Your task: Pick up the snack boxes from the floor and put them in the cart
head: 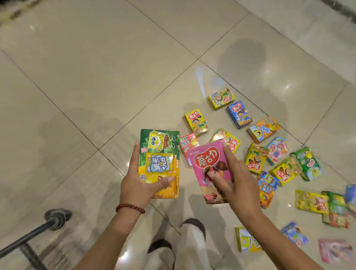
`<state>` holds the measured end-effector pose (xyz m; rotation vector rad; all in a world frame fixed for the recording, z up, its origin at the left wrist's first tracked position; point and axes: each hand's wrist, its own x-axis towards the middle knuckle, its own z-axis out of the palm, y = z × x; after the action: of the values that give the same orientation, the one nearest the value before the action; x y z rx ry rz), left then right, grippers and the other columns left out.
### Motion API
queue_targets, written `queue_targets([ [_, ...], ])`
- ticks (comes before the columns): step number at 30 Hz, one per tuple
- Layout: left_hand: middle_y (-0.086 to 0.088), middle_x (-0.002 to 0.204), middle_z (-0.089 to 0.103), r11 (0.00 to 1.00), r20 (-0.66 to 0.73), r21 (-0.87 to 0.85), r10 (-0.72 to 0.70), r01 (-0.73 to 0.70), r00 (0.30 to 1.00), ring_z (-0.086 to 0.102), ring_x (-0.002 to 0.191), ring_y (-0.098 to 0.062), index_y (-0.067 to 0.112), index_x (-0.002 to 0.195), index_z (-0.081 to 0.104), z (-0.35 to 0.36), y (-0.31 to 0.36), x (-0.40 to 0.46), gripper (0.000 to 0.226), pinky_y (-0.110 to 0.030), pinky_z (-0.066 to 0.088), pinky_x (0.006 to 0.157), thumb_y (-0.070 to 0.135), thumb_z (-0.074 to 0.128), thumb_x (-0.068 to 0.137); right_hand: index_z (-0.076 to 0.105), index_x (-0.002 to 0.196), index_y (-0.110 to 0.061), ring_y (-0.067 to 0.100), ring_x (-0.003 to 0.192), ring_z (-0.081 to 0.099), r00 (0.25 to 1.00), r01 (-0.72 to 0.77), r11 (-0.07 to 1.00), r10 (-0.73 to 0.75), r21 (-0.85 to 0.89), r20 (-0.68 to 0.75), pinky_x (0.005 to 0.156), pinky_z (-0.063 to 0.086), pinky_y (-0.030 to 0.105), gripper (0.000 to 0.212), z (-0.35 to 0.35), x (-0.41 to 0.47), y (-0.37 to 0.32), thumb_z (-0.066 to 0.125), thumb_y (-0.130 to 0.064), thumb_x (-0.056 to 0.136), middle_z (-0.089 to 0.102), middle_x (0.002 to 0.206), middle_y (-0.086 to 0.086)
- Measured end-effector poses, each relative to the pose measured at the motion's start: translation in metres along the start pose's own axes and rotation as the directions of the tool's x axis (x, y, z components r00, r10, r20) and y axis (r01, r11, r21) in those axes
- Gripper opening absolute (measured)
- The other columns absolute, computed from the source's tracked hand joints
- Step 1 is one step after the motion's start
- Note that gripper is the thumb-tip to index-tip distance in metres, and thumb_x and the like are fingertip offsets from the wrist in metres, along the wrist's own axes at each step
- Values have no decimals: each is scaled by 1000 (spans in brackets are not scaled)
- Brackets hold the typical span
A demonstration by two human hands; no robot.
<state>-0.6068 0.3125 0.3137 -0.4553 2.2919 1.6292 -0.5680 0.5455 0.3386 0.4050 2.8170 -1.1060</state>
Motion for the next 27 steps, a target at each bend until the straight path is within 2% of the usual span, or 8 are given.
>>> queue_targets([
  [4, 47, 103, 54, 996, -48, -45, 77, -79, 996, 57, 93, 18, 70, 123, 17, -54, 111, -41, 115, -8, 45, 79, 48, 92, 38, 27, 144, -51, 11, 83, 56, 998, 41, 997, -37, 63, -58, 66, 49, 32, 75, -85, -7, -95, 69, -48, 81, 59, 96, -3],
  [6, 40, 110, 57, 988, -77, -72, 129, -135, 989, 60, 98, 11, 70, 125, 19, -81, 162, -58, 113, -17, 48, 84, 55, 84, 34, 28, 144, -51, 11, 86, 59, 994, 69, 991, -59, 114, -86, 70, 51, 33, 76, -123, -10, -144, 66, -54, 78, 61, 99, -4],
  [11, 51, 100, 53, 944, -115, -109, 300, -312, 947, 58, 94, 17, 56, 132, 22, -137, 275, -108, 117, -10, 47, 82, 40, 89, 38, 31, 140, -55, 7, 102, 62, 971, 172, 938, -110, 302, -213, 83, 51, 32, 77, -206, -28, -255, 66, -55, 71, 66, 113, -13],
  [13, 53, 101, 49, 916, -126, -119, 369, -384, 921, 55, 92, 22, 53, 134, 21, -156, 312, -131, 119, -3, 45, 78, 31, 94, 41, 33, 138, -56, -1, 94, 62, 957, 224, 908, -136, 354, -257, 81, 49, 27, 75, -231, -40, -292, 74, -43, 76, 65, 108, -22],
  [16, 46, 107, 49, 866, -167, -155, 451, -475, 877, 56, 93, 20, 51, 133, 23, -185, 356, -165, 118, -4, 46, 78, 23, 95, 44, 41, 136, -52, -7, 79, 63, 935, 293, 837, -150, 462, -322, 76, 52, 29, 74, -264, -56, -337, 74, -44, 71, 65, 95, -31],
  [20, 44, 109, 54, 811, -222, -139, 534, -569, 816, 60, 103, 7, 61, 128, 23, -224, 405, -213, 111, -21, 50, 86, 47, 87, 38, 40, 143, -36, -3, 92, 66, 896, 412, 795, -263, 446, -358, 82, 56, 32, 73, -306, -80, -389, 75, -40, 78, 66, 106, -21],
  [23, 41, 109, 56, 774, -299, -141, 562, -618, 771, 61, 103, 6, 65, 123, 24, -247, 429, -247, 106, -26, 50, 88, 50, 83, 36, 40, 142, -38, 3, 94, 68, 890, 445, 727, -298, 522, -345, 80, 59, 38, 68, -329, -98, -419, 72, -31, 83, 65, 112, -18],
  [27, 23, 122, 58, 753, -387, -102, 572, -650, 723, 61, 105, 1, 48, 141, 24, -264, 444, -294, 120, -33, 51, 93, 51, 84, 37, 39, 143, -35, 11, 99, 68, 868, 497, 673, -389, 548, -309, 79, 59, 41, 67, -349, -120, -446, 71, -30, 85, 63, 114, -15],
])
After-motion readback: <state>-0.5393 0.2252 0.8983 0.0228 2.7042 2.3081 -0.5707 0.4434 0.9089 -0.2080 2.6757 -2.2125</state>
